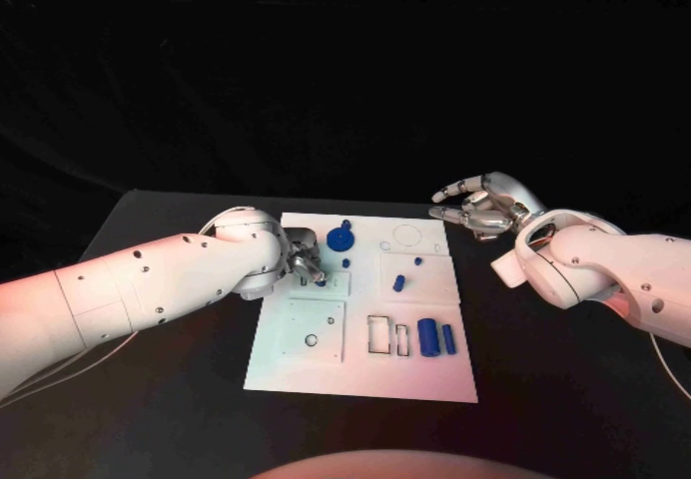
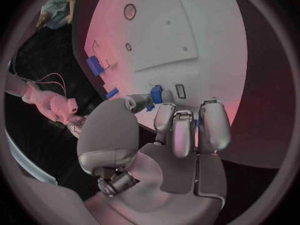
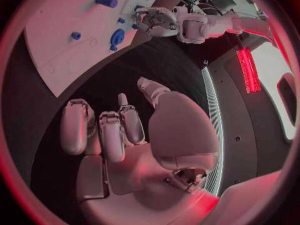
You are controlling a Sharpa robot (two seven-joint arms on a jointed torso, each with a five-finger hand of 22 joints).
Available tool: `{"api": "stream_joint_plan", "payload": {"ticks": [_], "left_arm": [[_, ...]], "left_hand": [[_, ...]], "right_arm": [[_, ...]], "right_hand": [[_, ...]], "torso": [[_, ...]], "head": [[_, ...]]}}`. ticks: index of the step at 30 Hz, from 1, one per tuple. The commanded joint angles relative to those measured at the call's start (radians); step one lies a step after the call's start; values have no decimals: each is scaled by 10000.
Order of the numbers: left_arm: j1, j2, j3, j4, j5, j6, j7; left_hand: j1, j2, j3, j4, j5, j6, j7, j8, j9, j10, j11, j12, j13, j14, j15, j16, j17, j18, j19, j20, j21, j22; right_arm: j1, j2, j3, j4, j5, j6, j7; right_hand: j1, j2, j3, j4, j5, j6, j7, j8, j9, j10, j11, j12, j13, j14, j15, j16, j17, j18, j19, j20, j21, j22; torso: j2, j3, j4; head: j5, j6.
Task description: Assemble the parts on the task board
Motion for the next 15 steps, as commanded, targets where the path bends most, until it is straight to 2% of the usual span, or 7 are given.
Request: {"api": "stream_joint_plan", "payload": {"ticks": [1, 15], "left_arm": [[-86, 59, -66, -38, 138, 495, -77], [-85, 109, -67, -104, 162, 570, -78]], "left_hand": [[-132, 26, 293, -383, 13, 430, -360, -8, -7, 92, -23, 44, 27, 989, -77, 72, 2503, -185, 43, -51, 38, 13], [-567, 23, -507, 121, -44, 583, -393, -29, -27, 136, -51, 94, 119, 1002, -102, 92, 2553, -187, 57, -77, 28, 24]], "right_arm": [[-8, 8, -1, 2, -25, 136, 52], [-8, 2, -1, 8, -18, 131, 56]], "right_hand": [[-59, 37, 9, 69, 53, 96, 0, 67, 15, -54, 11, -68, 465, 600, 19, -49, 859, 119, -88, -12, -32, 219], [-99, 33, -23, 110, 37, 92, -3, 72, 18, -50, 9, -65, 468, 592, 17, -62, 829, 124, -101, -15, -56, 201]], "torso": [[0, -1, -5], [0, -8, -2]], "head": [[-5, -9], [-21, -41]]}}
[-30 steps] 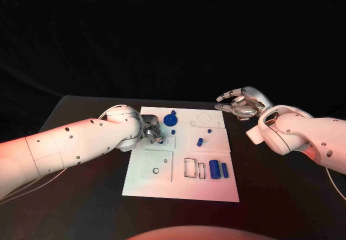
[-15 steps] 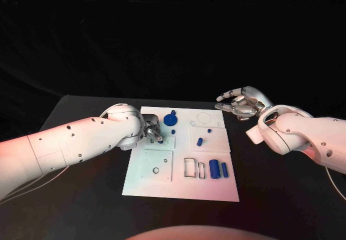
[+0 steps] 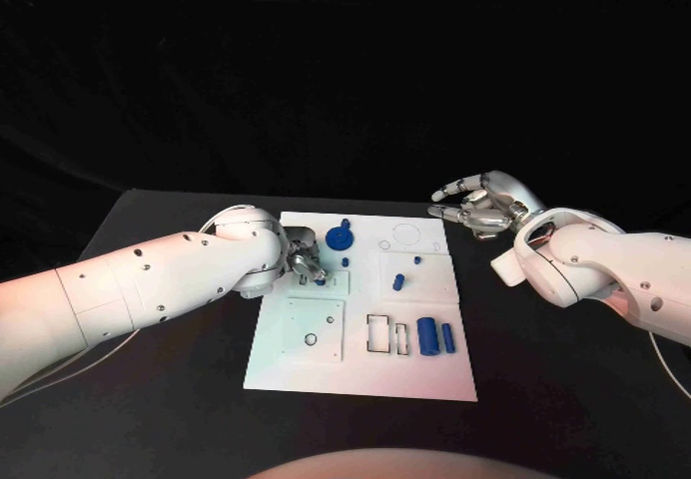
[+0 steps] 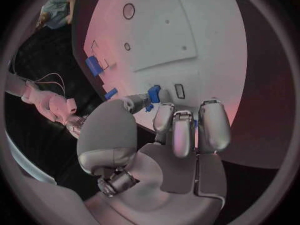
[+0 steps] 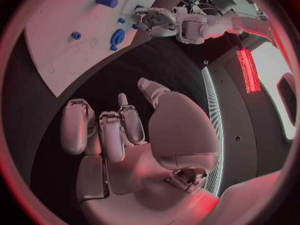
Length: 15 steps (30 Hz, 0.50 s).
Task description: Assemble the parts on the task board
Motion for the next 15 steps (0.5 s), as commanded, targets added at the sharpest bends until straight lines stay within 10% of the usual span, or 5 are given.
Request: {"api": "stream_joint_plan", "payload": {"ticks": [1, 15], "left_arm": [[-87, 41, -63, 11, 151, 493, -58], [-86, 43, -63, -22, 139, 575, -64]], "left_hand": [[-156, 14, -200, 85, -46, 87, -36, -33, -15, 93, -14, 50, 22, 1038, -68, 52, 2555, -189, 24, -43, 31, 17], [-607, -106, -1324, 638, -111, 201, -35, -54, -28, 118, -13, 70, 66, 1049, -70, 70, 2600, -191, 37, -52, 19, 25]], "right_arm": [[-6, 3, 0, 8, -22, 128, 56], [-6, -10, 0, 15, -21, 110, 59]], "right_hand": [[-103, 20, -27, 57, 23, 90, -4, 36, 12, -60, 8, -78, 456, 590, 16, -68, 817, 124, -64, 19, -58, 203], [-138, 26, -82, 119, -77, 79, -11, 48, 19, -92, 3, -121, 412, 564, 10, -112, 714, 146, -119, 13, -147, 130]], "torso": [[2, -3, -2], [8, -6, 7]], "head": [[1, -6], [-7, -9]]}}
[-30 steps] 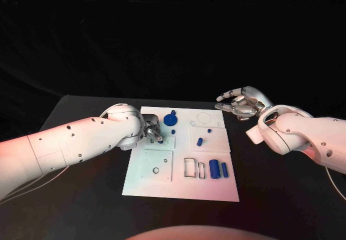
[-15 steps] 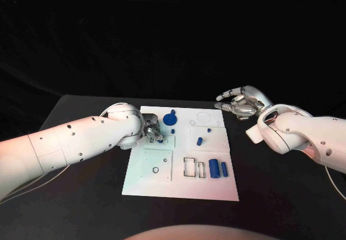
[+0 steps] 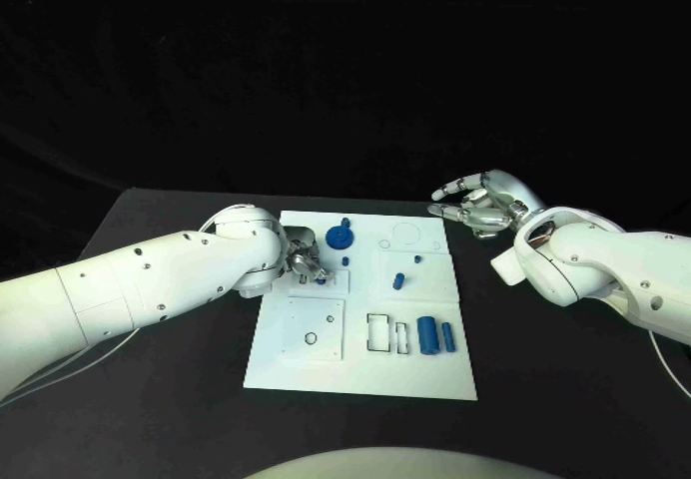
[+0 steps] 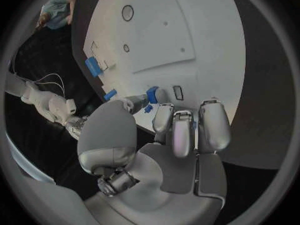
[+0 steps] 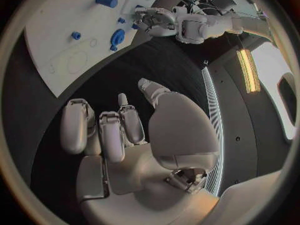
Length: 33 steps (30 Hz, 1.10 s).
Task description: Assemble the parts on the task board
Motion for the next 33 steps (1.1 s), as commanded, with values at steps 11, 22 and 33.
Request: {"api": "stream_joint_plan", "payload": {"ticks": [11, 22, 33], "left_arm": [[-82, -22, -56, 54, 134, 437, -38], [-81, -142, 111, 249, 377, 321, -31], [10, -379, 723, 518, 782, -18, -41]], "left_hand": [[-336, 33, -1008, 96, -56, 1, 45, -99, -35, 35, -20, 10, -17, 1047, -81, 27, 2592, -190, 43, -64, 8, -1], [-480, 127, -1306, 117, -44, -12, 39, -122, -40, 11, -25, -15, -57, 1038, -86, 13, 2556, -187, 42, -72, -4, -12], [-162, 131, -1659, 87, 73, -676, 252, -491, -142, -504, 145, -430, -729, 986, 32, -64, 2356, -179, -3, -52, -54, -69]], "right_arm": [[-6, -13, 0, 2, -9, 82, 69], [-6, -12, 0, -31, 7, 60, 84], [-17, -5, -1, -77, 37, 33, 107]], "right_hand": [[-326, 28, -261, 383, -417, 43, -27, 85, 34, -158, -9, -139, 323, 520, -4, -162, 535, 187, -188, -40, -266, -19], [-402, 17, -441, 565, -464, 17, -35, 107, 50, -176, -15, -168, 294, 502, -13, -206, 454, 204, -227, -49, -356, -81], [-410, 20, -463, 590, -465, 13, -36, 110, 51, -174, -16, -166, 296, 500, -14, -212, 444, 212, -245, -50, -387, -107]], "torso": [[-5, -5, 10], [-3, -5, -1], [-23, 12, 5]], "head": [[-7, 47], [0, 111], [-11, 180]]}}
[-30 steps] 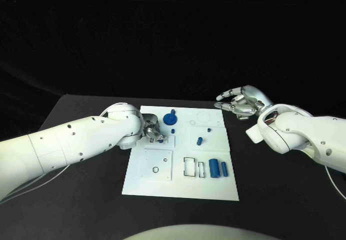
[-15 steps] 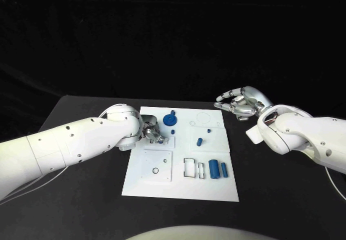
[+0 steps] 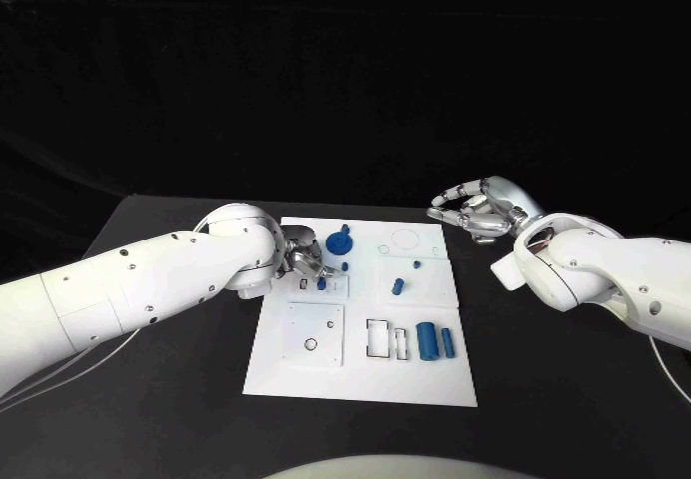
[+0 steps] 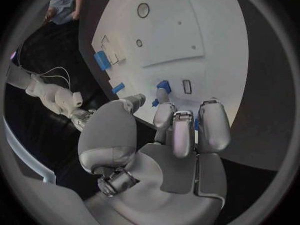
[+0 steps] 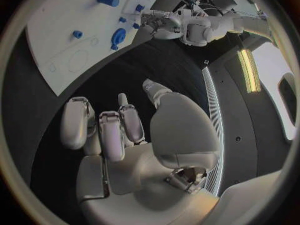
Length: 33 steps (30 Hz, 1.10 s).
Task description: Assemble the parts on the task board
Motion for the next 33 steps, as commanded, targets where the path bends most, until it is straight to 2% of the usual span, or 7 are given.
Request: {"api": "stream_joint_plan", "payload": {"ticks": [1, 3, 4, 10, 17, 23, 33], "left_arm": [[113, -96, 145, 21, 449, -105, 11], [202, -159, 228, -4, 514, -88, 8], [294, -211, 282, -37, 565, -45, 8], [627, -311, 391, -356, 689, 190, 16], [735, -141, 412, -1056, 578, 277, 31], [758, 151, 331, -1732, 355, 309, 41], [746, 615, 42, -2584, 183, 644, 116]], "left_hand": [[274, -25, -171, 35, 75, -486, 154, -334, -141, -263, 118, -126, -198, 986, 83, -64, 2357, -182, -47, 8, -57, -26], [295, -4, -229, 40, 74, -549, 203, -406, -182, -334, 165, -157, -264, 986, 125, -63, 2359, -178, -63, 34, -72, -49], [326, 4, -270, 41, 80, -667, 257, -509, -236, -421, 209, -208, -358, 986, 162, -63, 2359, -170, -84, 54, -95, -93], [479, 123, -524, 42, 79, -1106, 554, -1145, -680, -636, 474, -238, -518, 996, 395, -46, 2400, -157, -142, 260, -138, -161], [554, 157, -564, 34, 86, -1081, 584, -1224, -771, -652, 505, -224, -518, 997, 428, -44, 2406, -154, -149, 301, -138, -161], [591, 144, -588, 31, 82, -1059, 590, -1243, -801, -658, 513, -220, -522, 1000, 436, -39, 2418, -157, -143, 315, -126, -136], [626, 124, -620, 31, 74, -1030, 595, -1261, -833, -673, 519, -224, -541, 1000, 444, -40, 2417, -149, -156, 330, -142, -170]], "right_arm": [[-10, -1, -1, -9, 11, 45, 93], [-11, -4, -2, -14, 14, 46, 92], [-11, -6, -2, -19, 16, 47, 89], [-12, -9, -4, -37, 20, 47, 78], [-12, -5, -6, -47, 22, 54, 68], [-12, 1, -7, -53, 22, 61, 67], [-15, 18, -9, -66, 20, 89, 42]], "right_hand": [[-66, -6, 4, 38, -62, 13, -35, 33, 17, -66, 18, -52, 296, 500, -14, -41, 448, 55, -66, -14, -20, -8], [-66, -6, 4, 38, -62, 13, -35, 33, 17, -66, 18, -52, 296, 500, -14, -41, 448, 55, -66, -14, -20, -8], [-66, -6, 4, 38, -62, 13, -35, 33, 17, -66, 18, -52, 296, 500, -14, -41, 448, 55, -66, -14, -20, -8], [-66, -6, 4, 38, -62, 13, -35, 33, 17, -66, 18, -52, 296, 500, -14, -41, 448, 55, -66, -14, -20, -8], [-64, -8, -7, 47, -60, 10, -36, 34, 18, -71, 17, -58, 290, 500, -14, -43, 444, 55, -67, -14, -24, -10], [-61, -7, -10, 49, -58, 10, -36, 35, 19, -73, 17, -60, 288, 502, -15, -41, 452, 54, -65, -15, -22, -7], [-36, 2, -20, 57, -30, 10, -38, 41, 22, -71, 15, -58, 290, 502, -16, -43, 450, 53, -61, -16, -22, -5]], "torso": [[-12, 20, -2], [-5, 18, -2], [-6, 22, -4], [3, 15, 8], [33, -6, -6], [40, -8, -22], [45, -15, -22]], "head": [[7, 1], [7, 7], [13, 21], [51, 60], [57, 82], [66, 94], [101, 51]]}}
